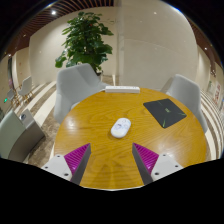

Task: Arrange mouse

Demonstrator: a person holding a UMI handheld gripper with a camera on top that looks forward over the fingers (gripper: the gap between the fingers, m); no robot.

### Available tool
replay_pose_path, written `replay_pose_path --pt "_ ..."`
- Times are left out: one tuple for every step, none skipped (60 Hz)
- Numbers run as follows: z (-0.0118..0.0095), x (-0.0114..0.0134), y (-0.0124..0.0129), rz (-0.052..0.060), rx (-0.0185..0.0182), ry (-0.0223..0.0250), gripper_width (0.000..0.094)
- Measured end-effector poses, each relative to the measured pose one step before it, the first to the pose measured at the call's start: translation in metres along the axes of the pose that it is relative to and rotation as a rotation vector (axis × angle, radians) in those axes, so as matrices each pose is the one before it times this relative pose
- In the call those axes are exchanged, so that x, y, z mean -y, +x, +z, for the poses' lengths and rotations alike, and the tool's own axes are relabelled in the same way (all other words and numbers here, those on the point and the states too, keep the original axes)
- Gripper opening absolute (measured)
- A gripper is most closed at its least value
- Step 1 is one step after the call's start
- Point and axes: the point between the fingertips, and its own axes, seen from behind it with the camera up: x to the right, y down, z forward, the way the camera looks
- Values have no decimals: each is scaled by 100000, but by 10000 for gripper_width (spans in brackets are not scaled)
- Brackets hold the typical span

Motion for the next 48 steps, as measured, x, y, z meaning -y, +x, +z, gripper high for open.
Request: replay_pose_path --pt "602 49 21 233 -339 -231 866" --pt "567 75 74 391 -374 -211 867" --pt "560 116 4 558 -347 -122 868" --pt "532 70 -16 694 -324 -80 868" --pt "468 103 20 736 -305 -90 866" --pt "490 92 40 703 -228 -76 866" --pt "522 102 5 642 -311 -73 866" --pt "524 86 29 526 -281 -91 863" --pt "515 70 54 314 -308 -162 866" --pt "508 82 59 209 -321 -178 865" --pt "444 37 96 138 -406 -206 864" --pt "462 93 67 78 -412 -155 864" --pt "476 38 85 96 -414 -164 864" --pt "475 64 79 50 -382 -159 865" --pt "464 51 98 68 -298 -142 867" --pt "484 34 48 78 -230 -151 865" --pt "425 48 112 122 -171 -189 865" --pt "403 -7 75 129 -76 -215 866" --pt "397 29 125 189 -36 -245 866" --pt "366 9 91 224 -51 -258 866" --pt "292 7 56 263 -25 -204 868" --pt "306 -38 6 286 57 -306 870" --pt "313 -19 55 188 83 -149 870" --pt "271 16 12 111 80 -153 868" --pt "289 35 25 49 136 -83 869" --pt "231 -9 25 -29 160 -54 867" --pt "603 168 100 -149 220 -15 869" --pt "233 65 16 -73 149 -6 869" --pt "213 60 5 -19 142 -24 867" --pt "185 52 3 22 74 -103 871" --pt "197 33 -39 46 67 -122 870" --pt "-20 86 -44 -70 52 -206 870" --pt "183 51 -82 -35 266 -128 871" --pt "153 6 -54 -40 257 -146 870" --pt "157 47 -71 -56 213 -163 868" --pt "159 59 -38 -83 142 -155 868" --pt "157 60 -21 -87 67 -146 868" --pt "208 62 5 -142 52 -150 869" --pt "154 26 -21 -81 179 -159 869" --pt "169 126 -20 -135 -92 -139 872" --pt "124 102 -35 -143 1 -80 870" --pt "161 56 -20 -139 68 -112 873" --pt "138 62 -47 -134 89 -100 873" --pt "391 33 14 -77 172 136 872" --pt "118 42 -59 -46 210 9 871" --pt "133 65 -72 -115 189 43 871" --pt "129 102 -34 -279 90 156 869" --pt "97 61 -60 -375 61 85 871"
